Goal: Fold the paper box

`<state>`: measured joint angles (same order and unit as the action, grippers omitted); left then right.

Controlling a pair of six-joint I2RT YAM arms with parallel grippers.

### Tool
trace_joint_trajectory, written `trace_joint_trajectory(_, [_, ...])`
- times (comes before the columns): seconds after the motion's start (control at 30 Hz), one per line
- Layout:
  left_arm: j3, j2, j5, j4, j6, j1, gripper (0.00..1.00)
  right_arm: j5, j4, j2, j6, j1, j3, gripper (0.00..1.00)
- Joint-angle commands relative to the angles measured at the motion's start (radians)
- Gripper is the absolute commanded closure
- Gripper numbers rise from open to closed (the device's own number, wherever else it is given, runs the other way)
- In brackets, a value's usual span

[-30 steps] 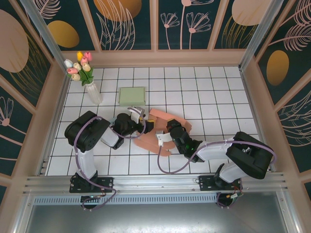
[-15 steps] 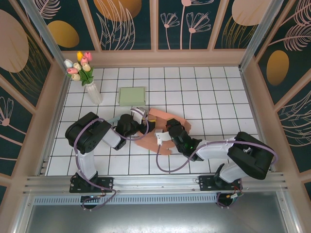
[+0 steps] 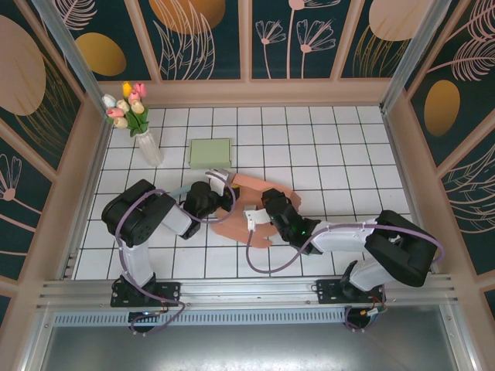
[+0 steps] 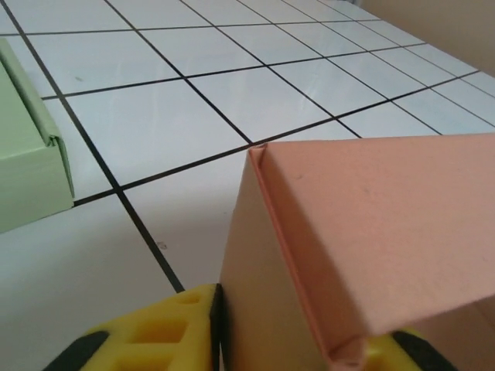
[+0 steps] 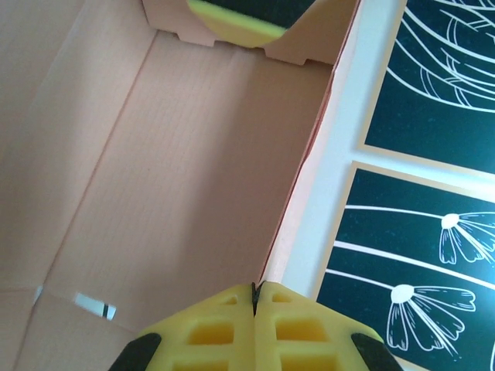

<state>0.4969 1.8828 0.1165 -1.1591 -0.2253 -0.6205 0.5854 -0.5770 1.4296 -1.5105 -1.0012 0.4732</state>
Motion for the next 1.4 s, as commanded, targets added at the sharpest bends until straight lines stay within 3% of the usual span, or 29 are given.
trace_joint_trajectory(0.0, [-0.004, -0.026, -0.108, -0.053, -0.052, -0.013, 0.88, -0.042, 0.051, 0.034, 0.020, -0.013, 0.007, 1.00])
trace_joint_trajectory(0.1, [-0.013, -0.007, -0.224, -0.066, -0.094, -0.029, 0.94, -0.040, 0.029, 0.049, 0.032, -0.013, 0.011, 1.00])
trace_joint_trajectory(0.27, [0.028, 0.038, -0.506, -0.004, -0.096, -0.106, 0.95, -0.051, 0.016, 0.055, 0.082, -0.021, 0.031, 1.00])
trace_joint_trajectory(0.33, [0.033, 0.047, -0.544, -0.001, -0.124, -0.109, 0.92, -0.051, 0.007, 0.055, 0.088, -0.022, 0.030, 1.00])
trace_joint_trajectory(0.4, [0.040, 0.044, -0.586, 0.022, -0.146, -0.109, 0.82, -0.052, 0.005, 0.053, 0.096, -0.022, 0.028, 1.00])
trace_joint_trajectory(0.53, [0.028, 0.030, -0.516, -0.015, -0.139, -0.109, 0.59, -0.058, -0.003, 0.052, 0.108, -0.020, 0.017, 1.00])
trace_joint_trajectory(0.83, [-0.009, -0.038, -0.456, -0.079, -0.130, -0.110, 0.55, -0.070, -0.025, 0.060, 0.148, -0.024, 0.005, 1.00])
trace_joint_trajectory(0.9, [-0.022, -0.050, -0.469, -0.102, -0.128, -0.109, 0.58, -0.070, -0.029, 0.064, 0.154, -0.025, 0.006, 1.00])
trace_joint_trajectory(1.0, [-0.042, -0.061, -0.490, -0.131, -0.152, -0.109, 0.76, -0.075, -0.036, 0.072, 0.161, -0.025, 0.003, 1.00])
trace_joint_trajectory(1.1, [-0.005, -0.046, -0.561, -0.056, -0.168, -0.109, 0.87, -0.075, -0.052, 0.083, 0.162, -0.025, 0.001, 1.00])
trace_joint_trajectory(1.27, [-0.018, -0.005, -0.655, -0.066, -0.167, -0.109, 0.91, -0.083, -0.059, 0.084, 0.184, -0.025, 0.001, 1.00])
trace_joint_trajectory(1.3, [-0.024, -0.002, -0.653, -0.075, -0.159, -0.109, 0.87, -0.084, -0.061, 0.084, 0.185, -0.024, -0.001, 1.00])
trace_joint_trajectory(1.37, [-0.030, 0.007, -0.591, -0.096, -0.130, -0.110, 0.67, -0.081, -0.061, 0.086, 0.185, -0.022, -0.001, 1.00])
